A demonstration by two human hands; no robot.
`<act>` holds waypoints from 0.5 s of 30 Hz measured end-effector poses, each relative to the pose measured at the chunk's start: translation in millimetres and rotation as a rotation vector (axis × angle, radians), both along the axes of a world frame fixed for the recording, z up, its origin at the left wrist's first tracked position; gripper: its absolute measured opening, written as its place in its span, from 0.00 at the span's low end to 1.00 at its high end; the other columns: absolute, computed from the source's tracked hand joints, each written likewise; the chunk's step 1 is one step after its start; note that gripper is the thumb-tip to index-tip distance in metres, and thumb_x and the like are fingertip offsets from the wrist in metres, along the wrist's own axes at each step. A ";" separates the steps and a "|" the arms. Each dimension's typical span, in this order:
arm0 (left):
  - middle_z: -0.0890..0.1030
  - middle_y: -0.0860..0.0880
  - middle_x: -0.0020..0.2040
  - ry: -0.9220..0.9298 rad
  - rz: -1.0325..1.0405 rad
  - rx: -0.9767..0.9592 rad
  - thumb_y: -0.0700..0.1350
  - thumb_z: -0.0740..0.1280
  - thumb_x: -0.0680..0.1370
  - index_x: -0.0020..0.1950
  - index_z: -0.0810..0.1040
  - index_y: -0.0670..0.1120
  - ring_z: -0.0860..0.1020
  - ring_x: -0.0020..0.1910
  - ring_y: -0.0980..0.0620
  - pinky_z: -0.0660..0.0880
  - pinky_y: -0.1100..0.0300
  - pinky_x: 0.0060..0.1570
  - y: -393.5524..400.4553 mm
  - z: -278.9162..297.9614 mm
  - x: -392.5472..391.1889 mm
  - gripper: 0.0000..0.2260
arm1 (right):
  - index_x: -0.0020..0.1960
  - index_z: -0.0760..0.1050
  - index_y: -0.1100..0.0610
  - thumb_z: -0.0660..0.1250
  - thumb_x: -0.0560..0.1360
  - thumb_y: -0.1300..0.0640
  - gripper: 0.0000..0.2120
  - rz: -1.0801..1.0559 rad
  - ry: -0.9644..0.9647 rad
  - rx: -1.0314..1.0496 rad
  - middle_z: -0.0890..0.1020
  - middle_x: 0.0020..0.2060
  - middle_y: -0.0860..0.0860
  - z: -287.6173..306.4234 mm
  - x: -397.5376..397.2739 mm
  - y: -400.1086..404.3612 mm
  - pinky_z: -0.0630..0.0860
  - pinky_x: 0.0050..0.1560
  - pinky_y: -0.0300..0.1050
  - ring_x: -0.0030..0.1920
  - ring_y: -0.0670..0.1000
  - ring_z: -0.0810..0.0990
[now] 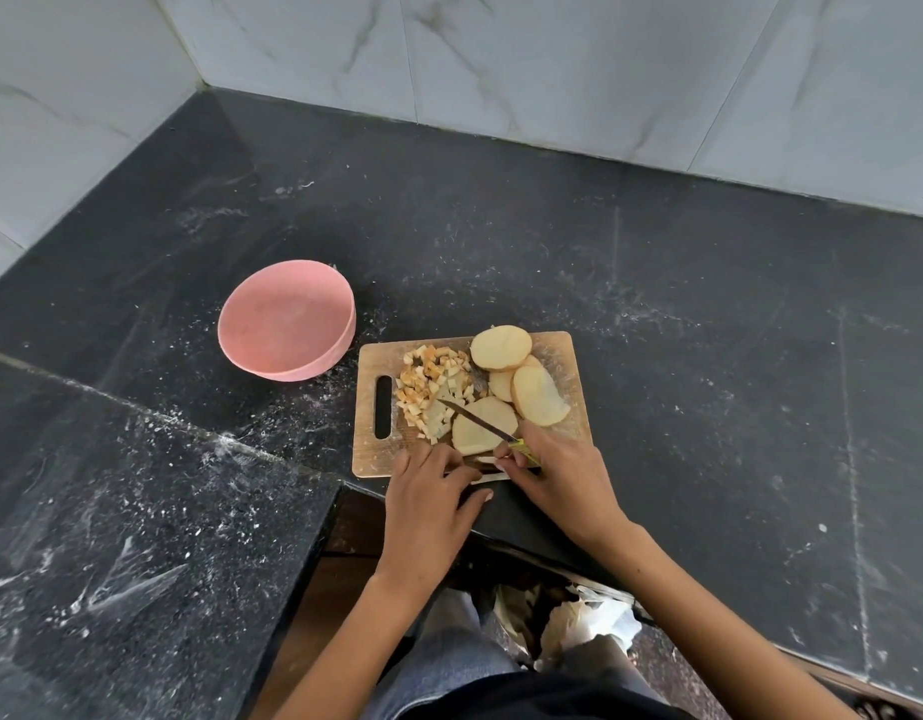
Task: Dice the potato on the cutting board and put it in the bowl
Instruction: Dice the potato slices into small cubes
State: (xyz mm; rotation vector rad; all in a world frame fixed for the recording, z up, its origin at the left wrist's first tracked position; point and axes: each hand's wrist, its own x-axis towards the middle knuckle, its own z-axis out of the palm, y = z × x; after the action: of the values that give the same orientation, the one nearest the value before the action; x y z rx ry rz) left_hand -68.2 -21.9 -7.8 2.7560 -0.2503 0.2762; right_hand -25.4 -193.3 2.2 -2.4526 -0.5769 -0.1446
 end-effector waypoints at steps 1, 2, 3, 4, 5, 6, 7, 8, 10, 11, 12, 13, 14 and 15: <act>0.76 0.52 0.41 0.008 0.007 0.009 0.51 0.77 0.69 0.42 0.82 0.49 0.74 0.44 0.50 0.64 0.57 0.45 -1.3 1.1 0.3 0.08 | 0.38 0.64 0.53 0.72 0.72 0.56 0.16 0.002 -0.013 -0.001 0.78 0.31 0.48 -1.4 2.3 1.9 0.67 0.26 0.43 0.31 0.50 0.76; 0.76 0.52 0.41 0.012 0.006 0.029 0.51 0.77 0.69 0.41 0.81 0.49 0.74 0.44 0.51 0.63 0.57 0.44 -2.5 2.5 0.9 0.09 | 0.38 0.63 0.52 0.72 0.72 0.57 0.17 0.003 -0.026 0.000 0.79 0.31 0.48 -2.6 4.1 3.7 0.68 0.26 0.43 0.31 0.50 0.76; 0.76 0.52 0.40 0.015 -0.002 0.058 0.50 0.77 0.68 0.41 0.80 0.49 0.74 0.43 0.51 0.62 0.57 0.43 -3.9 3.4 1.2 0.09 | 0.38 0.61 0.51 0.72 0.72 0.57 0.18 0.005 -0.038 0.000 0.79 0.32 0.48 -3.1 5.1 5.1 0.68 0.25 0.43 0.30 0.50 0.76; 0.76 0.52 0.40 0.011 -0.015 0.094 0.50 0.78 0.68 0.40 0.79 0.49 0.74 0.42 0.51 0.62 0.57 0.42 -5.5 3.8 0.9 0.09 | 0.38 0.61 0.51 0.72 0.72 0.57 0.19 0.005 -0.052 -0.002 0.79 0.31 0.48 -3.5 5.6 5.6 0.67 0.25 0.42 0.30 0.49 0.76; 0.76 0.52 0.40 0.003 -0.029 0.129 0.49 0.77 0.68 0.40 0.79 0.48 0.74 0.42 0.50 0.61 0.57 0.42 -7.2 3.7 0.1 0.09 | 0.38 0.61 0.51 0.73 0.71 0.57 0.18 0.000 -0.065 -0.005 0.79 0.31 0.48 -2.9 5.2 5.1 0.65 0.25 0.41 0.29 0.49 0.75; 0.77 0.51 0.39 -0.012 -0.045 0.153 0.47 0.77 0.68 0.40 0.80 0.48 0.75 0.41 0.50 0.61 0.57 0.42 -8.3 2.4 -1.1 0.08 | 0.37 0.63 0.52 0.74 0.71 0.57 0.18 -0.012 -0.072 -0.007 0.78 0.30 0.48 -3.0 4.3 3.5 0.64 0.25 0.40 0.28 0.48 0.74; 0.77 0.51 0.39 -0.024 -0.062 0.170 0.45 0.77 0.69 0.41 0.80 0.47 0.74 0.41 0.49 0.62 0.56 0.42 -9.2 0.5 -2.5 0.07 | 0.37 0.63 0.53 0.74 0.70 0.56 0.18 -0.024 -0.069 -0.005 0.77 0.29 0.47 -3.4 2.6 0.7 0.64 0.25 0.40 0.28 0.47 0.73; 0.77 0.51 0.39 -0.029 -0.081 0.184 0.44 0.76 0.70 0.41 0.80 0.47 0.74 0.41 0.49 0.62 0.56 0.42 -9.7 -2.2 -4.1 0.06 | 0.37 0.63 0.52 0.74 0.70 0.55 0.18 -0.025 -0.055 0.005 0.77 0.30 0.47 -3.1 0.2 -2.5 0.66 0.25 0.41 0.28 0.47 0.74; 0.76 0.50 0.40 -0.040 -0.093 0.222 0.41 0.75 0.71 0.42 0.79 0.47 0.73 0.41 0.49 0.64 0.55 0.41 -10.2 -7.3 -5.8 0.06 | 0.38 0.62 0.49 0.71 0.72 0.50 0.17 0.019 -0.004 0.010 0.79 0.33 0.46 -2.4 -5.3 -9.6 0.70 0.26 0.44 0.32 0.48 0.76; 0.76 0.49 0.40 -0.047 -0.093 0.231 0.41 0.75 0.71 0.42 0.78 0.47 0.73 0.41 0.48 0.64 0.55 0.41 -10.4 -9.2 -6.1 0.06 | 0.38 0.62 0.49 0.70 0.72 0.49 0.17 0.054 0.013 -0.011 0.79 0.34 0.46 -2.2 -8.2 -12.3 0.71 0.27 0.45 0.34 0.48 0.76; 0.75 0.49 0.40 -0.060 -0.087 0.229 0.40 0.73 0.72 0.43 0.78 0.46 0.73 0.40 0.48 0.64 0.55 0.41 -10.0 -10.6 -5.7 0.05 | 0.38 0.63 0.49 0.71 0.71 0.48 0.16 0.082 0.011 -0.042 0.78 0.34 0.45 -2.1 -10.6 -14.1 0.70 0.27 0.44 0.34 0.48 0.76; 0.75 0.49 0.40 -0.074 -0.085 0.213 0.40 0.71 0.74 0.43 0.78 0.46 0.74 0.41 0.48 0.64 0.56 0.41 -9.5 -11.4 -5.6 0.03 | 0.38 0.64 0.50 0.73 0.70 0.49 0.17 0.094 0.003 -0.069 0.77 0.34 0.45 -2.6 -12.6 -15.4 0.69 0.26 0.43 0.34 0.48 0.76; 0.75 0.49 0.41 -0.085 -0.075 0.180 0.42 0.67 0.77 0.44 0.78 0.46 0.74 0.41 0.48 0.64 0.56 0.41 -9.2 -10.4 -5.9 0.03 | 0.38 0.65 0.51 0.73 0.69 0.50 0.17 0.090 0.006 -0.082 0.76 0.34 0.45 -2.8 -13.9 -15.9 0.69 0.26 0.44 0.34 0.49 0.76; 0.75 0.50 0.41 -0.086 -0.063 0.144 0.44 0.62 0.79 0.45 0.78 0.46 0.74 0.41 0.49 0.65 0.56 0.41 -9.7 -8.0 -6.4 0.07 | 0.38 0.65 0.52 0.73 0.70 0.50 0.16 0.073 0.018 -0.076 0.77 0.34 0.45 -2.4 -14.3 -15.9 0.70 0.26 0.44 0.34 0.49 0.76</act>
State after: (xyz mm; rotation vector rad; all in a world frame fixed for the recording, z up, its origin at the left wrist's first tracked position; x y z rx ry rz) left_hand -74.5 -31.7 -15.8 2.8746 -0.3928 0.3746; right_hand -39.8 -209.2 -0.2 -2.4988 -0.6747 -0.0720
